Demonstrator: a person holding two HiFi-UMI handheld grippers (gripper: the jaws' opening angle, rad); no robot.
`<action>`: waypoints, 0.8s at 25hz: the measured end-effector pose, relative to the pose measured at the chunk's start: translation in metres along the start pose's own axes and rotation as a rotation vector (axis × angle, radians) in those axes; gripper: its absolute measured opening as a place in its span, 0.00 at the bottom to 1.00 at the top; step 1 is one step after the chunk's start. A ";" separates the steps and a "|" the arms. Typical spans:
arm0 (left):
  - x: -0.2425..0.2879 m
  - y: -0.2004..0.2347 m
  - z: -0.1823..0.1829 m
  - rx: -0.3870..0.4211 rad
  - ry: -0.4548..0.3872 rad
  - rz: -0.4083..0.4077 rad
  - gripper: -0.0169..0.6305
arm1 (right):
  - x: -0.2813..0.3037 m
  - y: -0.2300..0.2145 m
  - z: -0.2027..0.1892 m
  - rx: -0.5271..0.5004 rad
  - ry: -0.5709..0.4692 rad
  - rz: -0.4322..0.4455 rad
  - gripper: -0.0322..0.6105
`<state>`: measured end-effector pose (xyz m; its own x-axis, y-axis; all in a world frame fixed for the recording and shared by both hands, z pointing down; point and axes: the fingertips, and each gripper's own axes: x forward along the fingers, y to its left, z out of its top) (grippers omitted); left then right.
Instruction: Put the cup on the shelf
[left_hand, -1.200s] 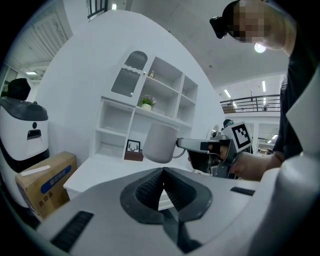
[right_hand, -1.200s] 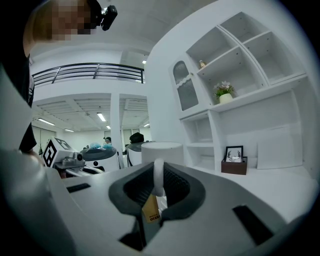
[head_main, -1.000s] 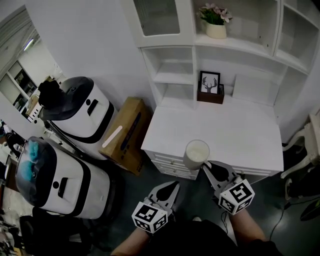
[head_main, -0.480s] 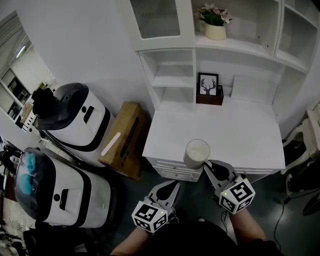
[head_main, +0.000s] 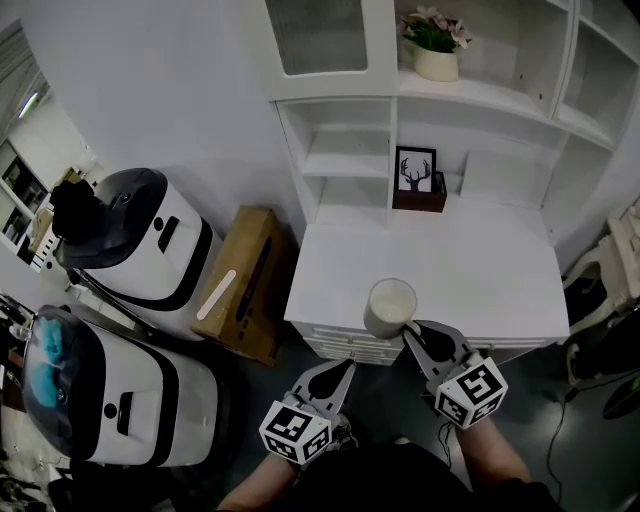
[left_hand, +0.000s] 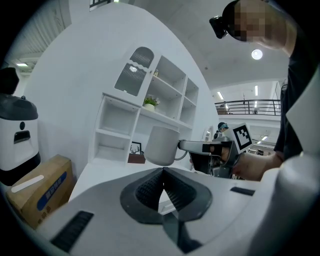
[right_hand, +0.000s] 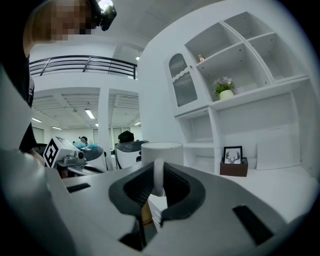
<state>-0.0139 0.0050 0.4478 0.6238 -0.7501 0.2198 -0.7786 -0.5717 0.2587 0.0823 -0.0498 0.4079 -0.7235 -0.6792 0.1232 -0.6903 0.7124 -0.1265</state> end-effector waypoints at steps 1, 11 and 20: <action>0.000 0.004 0.000 -0.002 0.001 -0.003 0.03 | 0.003 0.001 0.000 0.001 0.000 -0.004 0.10; 0.000 0.034 0.005 -0.001 0.008 -0.032 0.03 | 0.031 0.003 -0.001 0.005 -0.001 -0.036 0.10; -0.001 0.066 0.008 0.015 0.022 -0.067 0.03 | 0.058 0.006 -0.001 0.006 -0.005 -0.085 0.10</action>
<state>-0.0664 -0.0342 0.4568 0.6754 -0.7028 0.2232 -0.7362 -0.6252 0.2591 0.0360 -0.0849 0.4150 -0.6623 -0.7380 0.1292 -0.7492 0.6511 -0.1218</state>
